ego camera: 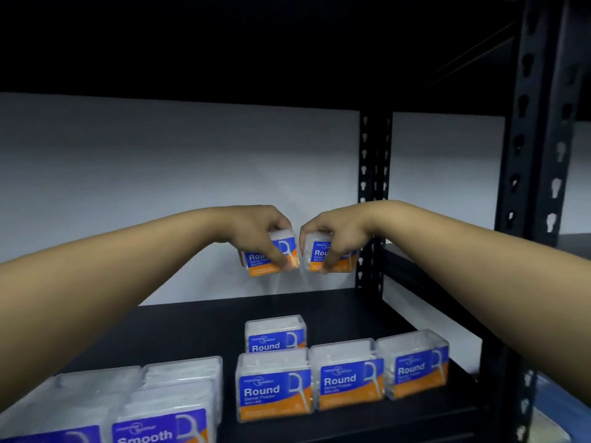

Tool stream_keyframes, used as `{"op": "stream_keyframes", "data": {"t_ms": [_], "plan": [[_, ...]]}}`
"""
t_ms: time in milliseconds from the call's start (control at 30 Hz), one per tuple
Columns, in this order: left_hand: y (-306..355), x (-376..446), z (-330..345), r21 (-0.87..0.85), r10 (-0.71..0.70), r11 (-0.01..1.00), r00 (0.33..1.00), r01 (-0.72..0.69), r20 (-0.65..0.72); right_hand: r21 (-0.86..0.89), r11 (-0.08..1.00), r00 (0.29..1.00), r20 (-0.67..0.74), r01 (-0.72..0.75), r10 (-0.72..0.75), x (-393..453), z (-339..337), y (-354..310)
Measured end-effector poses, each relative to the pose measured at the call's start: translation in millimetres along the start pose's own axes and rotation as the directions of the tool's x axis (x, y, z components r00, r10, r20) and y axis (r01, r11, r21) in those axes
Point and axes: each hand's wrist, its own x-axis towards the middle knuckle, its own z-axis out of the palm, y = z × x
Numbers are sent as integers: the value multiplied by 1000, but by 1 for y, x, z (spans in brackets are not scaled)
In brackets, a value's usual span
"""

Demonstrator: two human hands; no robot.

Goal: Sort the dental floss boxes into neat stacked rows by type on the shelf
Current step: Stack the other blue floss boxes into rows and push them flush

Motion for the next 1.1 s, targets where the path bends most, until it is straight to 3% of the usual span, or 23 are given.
{"op": "stream_keyframes", "data": {"t_ms": [467, 667, 1100], "plan": [[58, 17, 42, -18, -20, 1000, 992, 22, 127, -244, 955, 974, 103, -171, 201, -44, 30, 8], [69, 19, 62, 25, -40, 999, 979, 36, 198, -215, 959, 965, 144, -185, 218, -57, 39, 7], [79, 20, 78, -61, -24, 998, 986, 34, 163, -314, 923, 956, 115, -223, 270, -65, 51, 9]]}}
